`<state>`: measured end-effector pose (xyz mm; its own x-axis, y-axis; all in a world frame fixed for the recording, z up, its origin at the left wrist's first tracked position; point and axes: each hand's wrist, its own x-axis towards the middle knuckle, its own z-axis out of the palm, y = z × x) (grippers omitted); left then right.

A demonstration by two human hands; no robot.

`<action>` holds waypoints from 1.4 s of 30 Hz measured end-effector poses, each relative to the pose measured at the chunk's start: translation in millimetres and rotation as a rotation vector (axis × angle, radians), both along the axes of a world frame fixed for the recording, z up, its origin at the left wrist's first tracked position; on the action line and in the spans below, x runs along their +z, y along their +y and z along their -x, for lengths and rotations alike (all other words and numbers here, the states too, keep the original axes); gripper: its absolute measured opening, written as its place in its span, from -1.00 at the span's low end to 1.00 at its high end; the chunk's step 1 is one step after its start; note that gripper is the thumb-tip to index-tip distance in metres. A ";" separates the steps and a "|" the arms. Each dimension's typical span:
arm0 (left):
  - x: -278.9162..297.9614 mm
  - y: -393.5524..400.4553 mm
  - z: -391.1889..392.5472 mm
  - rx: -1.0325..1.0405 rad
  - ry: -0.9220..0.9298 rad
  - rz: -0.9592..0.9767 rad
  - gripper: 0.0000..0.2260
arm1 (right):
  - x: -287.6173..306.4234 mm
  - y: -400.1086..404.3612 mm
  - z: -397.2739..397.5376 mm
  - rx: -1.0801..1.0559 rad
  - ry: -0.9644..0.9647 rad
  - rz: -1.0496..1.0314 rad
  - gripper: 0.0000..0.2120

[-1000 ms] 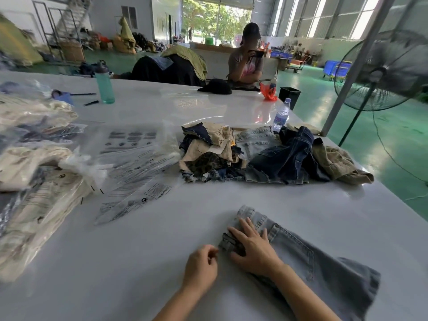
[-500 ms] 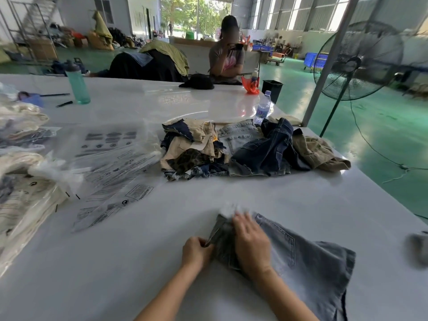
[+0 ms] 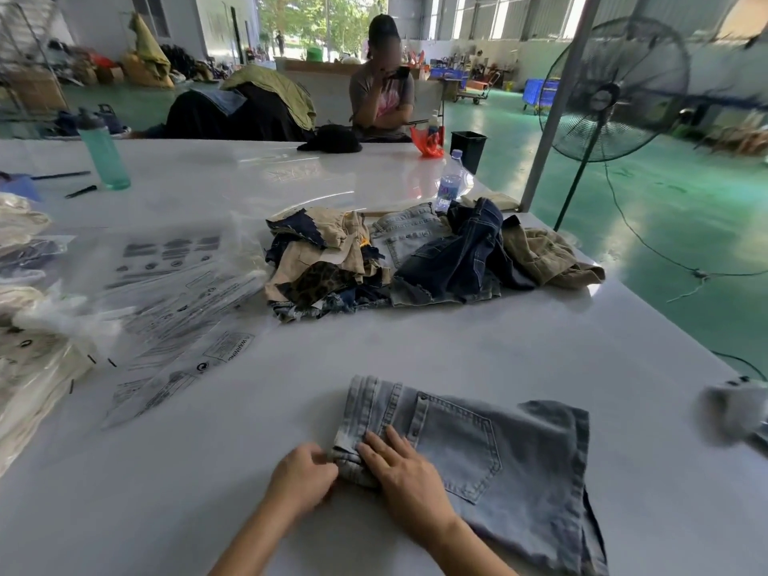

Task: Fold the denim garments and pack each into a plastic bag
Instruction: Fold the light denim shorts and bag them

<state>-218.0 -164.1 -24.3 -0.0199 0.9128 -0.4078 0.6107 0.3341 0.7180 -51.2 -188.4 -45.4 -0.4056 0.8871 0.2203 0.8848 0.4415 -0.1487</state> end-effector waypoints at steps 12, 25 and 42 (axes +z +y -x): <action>-26.9 -4.8 -3.6 -0.647 0.376 -0.744 -0.44 | 15.4 -50.6 -92.8 -0.236 -0.201 -0.146 -0.75; -38.6 -10.9 -13.4 -0.660 0.490 -0.866 -0.43 | 5.6 -74.3 -183.3 -0.594 -0.082 0.194 -0.31; -12.0 -16.2 -140.3 -0.864 0.623 -0.810 -0.55 | 24.9 -44.5 -223.4 -0.985 0.753 0.015 -0.72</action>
<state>-77.7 -180.3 -36.3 0.6992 0.7054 0.1162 0.7046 -0.7075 0.0548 172.2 -233.0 -20.5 0.6584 0.7465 0.0963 0.5303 -0.3693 -0.7632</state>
